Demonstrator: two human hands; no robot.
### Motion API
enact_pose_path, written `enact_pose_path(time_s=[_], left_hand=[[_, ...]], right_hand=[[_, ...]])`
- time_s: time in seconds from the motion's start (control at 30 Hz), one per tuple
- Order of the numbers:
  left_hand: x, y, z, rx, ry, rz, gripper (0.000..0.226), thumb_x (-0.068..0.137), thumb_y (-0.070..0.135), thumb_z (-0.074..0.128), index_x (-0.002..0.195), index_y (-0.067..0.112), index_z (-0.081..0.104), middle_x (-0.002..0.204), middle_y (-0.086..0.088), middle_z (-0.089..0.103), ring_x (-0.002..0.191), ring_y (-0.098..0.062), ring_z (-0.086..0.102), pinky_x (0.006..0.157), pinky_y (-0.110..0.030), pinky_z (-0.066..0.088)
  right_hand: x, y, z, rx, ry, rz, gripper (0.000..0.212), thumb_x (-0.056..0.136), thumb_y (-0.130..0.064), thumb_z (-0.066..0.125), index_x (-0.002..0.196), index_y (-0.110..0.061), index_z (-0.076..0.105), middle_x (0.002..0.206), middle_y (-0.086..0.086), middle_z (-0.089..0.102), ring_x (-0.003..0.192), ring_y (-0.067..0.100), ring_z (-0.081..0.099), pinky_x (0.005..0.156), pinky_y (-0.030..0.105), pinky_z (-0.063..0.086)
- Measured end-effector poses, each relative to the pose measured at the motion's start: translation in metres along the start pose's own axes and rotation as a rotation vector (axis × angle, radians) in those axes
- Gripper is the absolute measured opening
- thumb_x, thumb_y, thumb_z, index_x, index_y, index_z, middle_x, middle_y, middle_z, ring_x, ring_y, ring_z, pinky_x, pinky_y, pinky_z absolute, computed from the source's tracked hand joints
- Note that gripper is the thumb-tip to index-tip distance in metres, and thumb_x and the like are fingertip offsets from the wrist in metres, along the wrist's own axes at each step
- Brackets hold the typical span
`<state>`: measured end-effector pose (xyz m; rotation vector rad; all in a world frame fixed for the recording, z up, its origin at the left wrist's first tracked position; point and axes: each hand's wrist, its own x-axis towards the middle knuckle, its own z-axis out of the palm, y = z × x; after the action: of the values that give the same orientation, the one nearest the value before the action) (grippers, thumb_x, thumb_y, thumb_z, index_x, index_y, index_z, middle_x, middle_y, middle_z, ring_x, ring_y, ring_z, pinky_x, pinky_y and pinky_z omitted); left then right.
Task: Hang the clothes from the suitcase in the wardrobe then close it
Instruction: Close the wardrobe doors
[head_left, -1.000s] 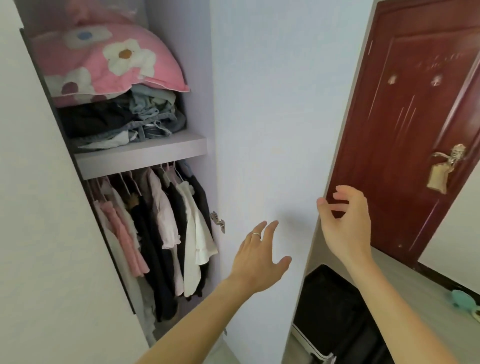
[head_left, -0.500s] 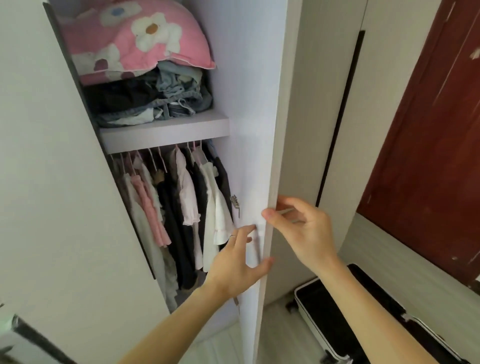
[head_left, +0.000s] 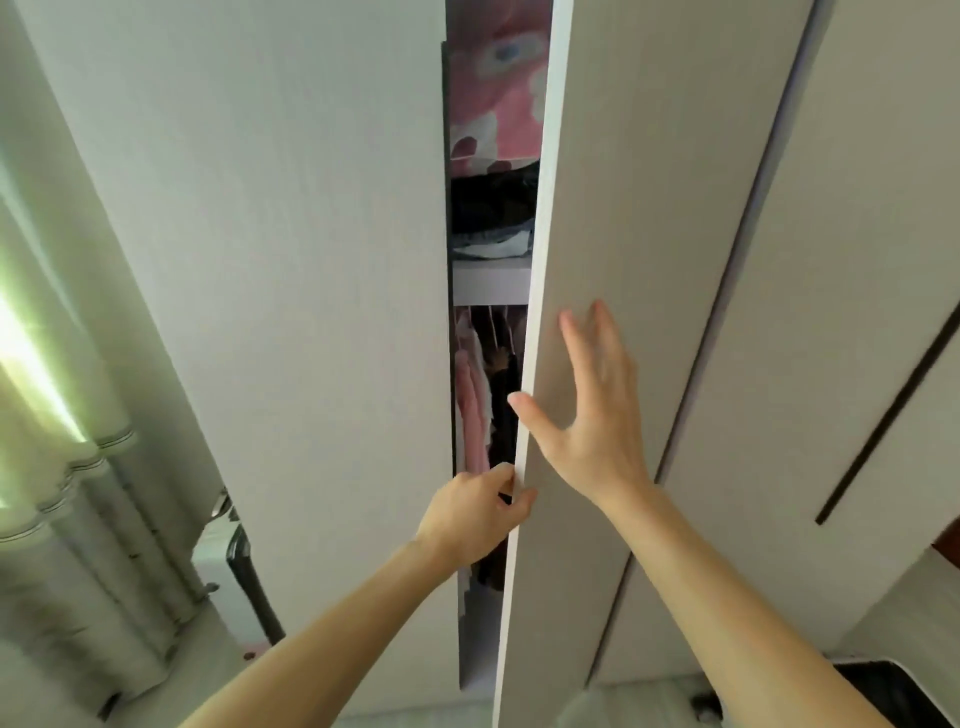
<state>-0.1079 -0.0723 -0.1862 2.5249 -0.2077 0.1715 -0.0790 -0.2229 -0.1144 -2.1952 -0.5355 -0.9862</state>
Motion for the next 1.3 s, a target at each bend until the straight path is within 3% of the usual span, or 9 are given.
enact_pose_path(time_s=[0.07, 0.2, 0.37, 0.43, 0.63, 0.8, 1.17, 1.23, 1.3], left_hand=[[0.011, -0.014, -0.009, -0.037, 0.031, -0.040, 0.034, 0.098, 0.048, 0.051, 0.070, 0.031, 0.038, 0.075, 0.007, 0.063, 0.069, -0.016, 0.058, 0.064, -0.030, 0.049], [0.037, -0.042, -0.019, -0.170, 0.084, -0.124, 0.026, 0.087, 0.055, 0.059, 0.090, 0.032, 0.046, 0.091, 0.014, 0.064, 0.088, -0.011, 0.064, 0.078, -0.037, 0.056], [0.070, -0.072, -0.037, -0.329, 0.164, -0.201, 0.093, 0.066, 0.062, 0.082, 0.138, 0.028, 0.032, 0.129, 0.014, 0.041, 0.115, -0.011, 0.052, 0.090, -0.035, 0.052], [0.085, -0.082, -0.042, -0.346, 0.158, -0.216, 0.101, 0.065, 0.060, 0.084, 0.143, 0.025, 0.031, 0.134, 0.011, 0.040, 0.122, -0.013, 0.049, 0.096, -0.037, 0.051], [0.122, -0.098, -0.048, -0.289, 0.104, -0.209, 0.064, 0.076, 0.060, 0.075, 0.128, 0.028, 0.054, 0.118, 0.016, 0.059, 0.111, -0.008, 0.056, 0.093, -0.035, 0.052], [0.137, -0.096, -0.050, -0.144, 0.131, -0.291, 0.030, 0.085, 0.059, 0.065, 0.099, 0.033, 0.060, 0.091, 0.016, 0.065, 0.086, -0.010, 0.063, 0.074, -0.032, 0.054], [0.141, -0.088, -0.031, -0.006, 0.298, -0.320, 0.017, 0.096, 0.042, 0.050, 0.094, 0.025, 0.052, 0.086, 0.008, 0.059, 0.076, -0.022, 0.057, 0.067, -0.032, 0.044], [0.134, -0.089, -0.020, -0.083, 0.333, -0.285, 0.010, 0.095, 0.033, 0.051, 0.102, 0.026, 0.049, 0.095, 0.008, 0.057, 0.080, -0.022, 0.059, 0.069, -0.034, 0.048], [0.121, -0.091, 0.001, -0.170, 0.395, -0.228, 0.031, 0.093, 0.020, 0.053, 0.122, 0.027, 0.043, 0.117, 0.008, 0.051, 0.086, -0.020, 0.060, 0.067, -0.038, 0.051]], right_hand=[[0.012, -0.004, 0.028, -0.039, 0.050, -0.053, 0.082, 0.090, -0.050, 0.065, 0.157, -0.028, 0.024, 0.166, 0.010, 0.008, 0.152, 0.025, 0.012, 0.119, 0.047, 0.027], [0.033, -0.002, 0.063, -0.131, 0.163, -0.065, 0.080, 0.086, -0.051, 0.070, 0.153, -0.025, 0.037, 0.163, 0.014, 0.020, 0.149, 0.030, 0.022, 0.118, 0.043, 0.027], [0.055, 0.003, 0.088, -0.208, 0.161, -0.086, 0.083, 0.084, -0.060, 0.068, 0.153, -0.027, 0.036, 0.163, 0.013, 0.019, 0.150, 0.028, 0.021, 0.119, 0.038, 0.022], [0.063, 0.003, 0.099, -0.250, 0.160, -0.068, 0.084, 0.084, -0.062, 0.065, 0.154, -0.028, 0.035, 0.163, 0.013, 0.019, 0.149, 0.029, 0.021, 0.117, 0.040, 0.025], [0.085, 0.004, 0.126, -0.338, 0.128, 0.009, 0.087, 0.082, -0.062, 0.066, 0.156, -0.033, 0.029, 0.163, 0.012, 0.016, 0.149, 0.030, 0.021, 0.113, 0.043, 0.029], [0.098, 0.007, 0.142, -0.380, 0.092, 0.044, 0.088, 0.082, -0.061, 0.065, 0.156, -0.035, 0.025, 0.164, 0.012, 0.014, 0.149, 0.031, 0.022, 0.111, 0.045, 0.032], [0.106, 0.020, 0.139, -0.369, -0.038, -0.012, 0.074, 0.089, -0.062, 0.054, 0.153, -0.035, 0.033, 0.166, 0.009, 0.010, 0.148, 0.030, 0.024, 0.110, 0.048, 0.035], [0.095, 0.024, 0.124, -0.265, -0.077, 0.050, 0.067, 0.093, -0.054, 0.054, 0.153, -0.035, 0.033, 0.167, 0.004, 0.010, 0.149, 0.024, 0.021, 0.114, 0.046, 0.032], [0.069, 0.037, 0.106, -0.140, -0.115, 0.189, 0.063, 0.096, -0.048, 0.053, 0.154, -0.037, 0.031, 0.166, -0.003, 0.012, 0.149, 0.017, 0.017, 0.117, 0.037, 0.025]])
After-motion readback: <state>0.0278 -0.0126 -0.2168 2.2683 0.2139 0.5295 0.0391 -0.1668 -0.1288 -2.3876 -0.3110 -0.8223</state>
